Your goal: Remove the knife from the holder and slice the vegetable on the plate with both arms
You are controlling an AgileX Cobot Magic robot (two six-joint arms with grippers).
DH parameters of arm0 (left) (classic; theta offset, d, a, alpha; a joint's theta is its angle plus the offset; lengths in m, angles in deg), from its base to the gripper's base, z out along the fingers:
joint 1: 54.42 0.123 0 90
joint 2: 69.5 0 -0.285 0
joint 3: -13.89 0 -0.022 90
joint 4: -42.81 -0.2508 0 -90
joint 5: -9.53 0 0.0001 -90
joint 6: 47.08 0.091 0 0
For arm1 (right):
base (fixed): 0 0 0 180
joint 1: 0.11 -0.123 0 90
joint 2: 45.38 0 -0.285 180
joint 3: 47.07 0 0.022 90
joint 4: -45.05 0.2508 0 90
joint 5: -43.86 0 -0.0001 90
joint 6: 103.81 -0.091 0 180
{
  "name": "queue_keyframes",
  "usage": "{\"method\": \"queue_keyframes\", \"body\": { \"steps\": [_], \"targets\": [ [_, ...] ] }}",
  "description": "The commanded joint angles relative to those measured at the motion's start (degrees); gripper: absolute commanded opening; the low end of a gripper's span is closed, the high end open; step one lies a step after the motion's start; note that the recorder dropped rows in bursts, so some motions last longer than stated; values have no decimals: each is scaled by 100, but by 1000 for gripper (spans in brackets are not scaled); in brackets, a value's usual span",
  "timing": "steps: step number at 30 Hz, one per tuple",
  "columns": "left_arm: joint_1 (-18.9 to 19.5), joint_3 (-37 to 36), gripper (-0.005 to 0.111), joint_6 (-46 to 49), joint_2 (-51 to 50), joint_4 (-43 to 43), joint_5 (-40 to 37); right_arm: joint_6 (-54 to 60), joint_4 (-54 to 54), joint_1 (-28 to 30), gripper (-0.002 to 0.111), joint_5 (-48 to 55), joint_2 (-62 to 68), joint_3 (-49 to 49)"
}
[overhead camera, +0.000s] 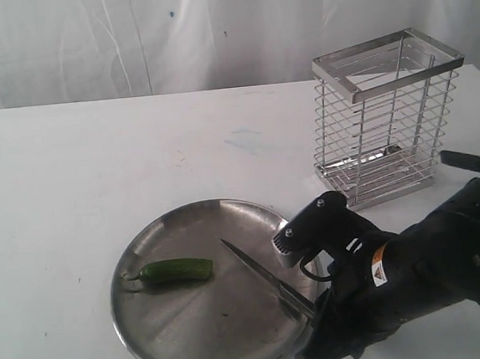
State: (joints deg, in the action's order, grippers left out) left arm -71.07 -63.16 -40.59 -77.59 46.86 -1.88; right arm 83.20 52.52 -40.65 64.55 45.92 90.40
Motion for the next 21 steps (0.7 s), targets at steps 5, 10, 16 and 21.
{"method": "queue_keyframes", "body": {
  "steps": [5,10,16,21],
  "targets": [
    [-6,-18,0,-9,29,16,-21,72,-127,-10,32,5,37,3],
    [-6,-18,0,-9,29,16,-21,72,-170,-10,32,-36,281,3],
    [-6,-18,0,-9,29,16,-21,72,-214,-10,32,-174,489,25],
    [-6,-18,0,-9,29,16,-21,72,-225,-10,32,-162,655,157]
  ]
}}
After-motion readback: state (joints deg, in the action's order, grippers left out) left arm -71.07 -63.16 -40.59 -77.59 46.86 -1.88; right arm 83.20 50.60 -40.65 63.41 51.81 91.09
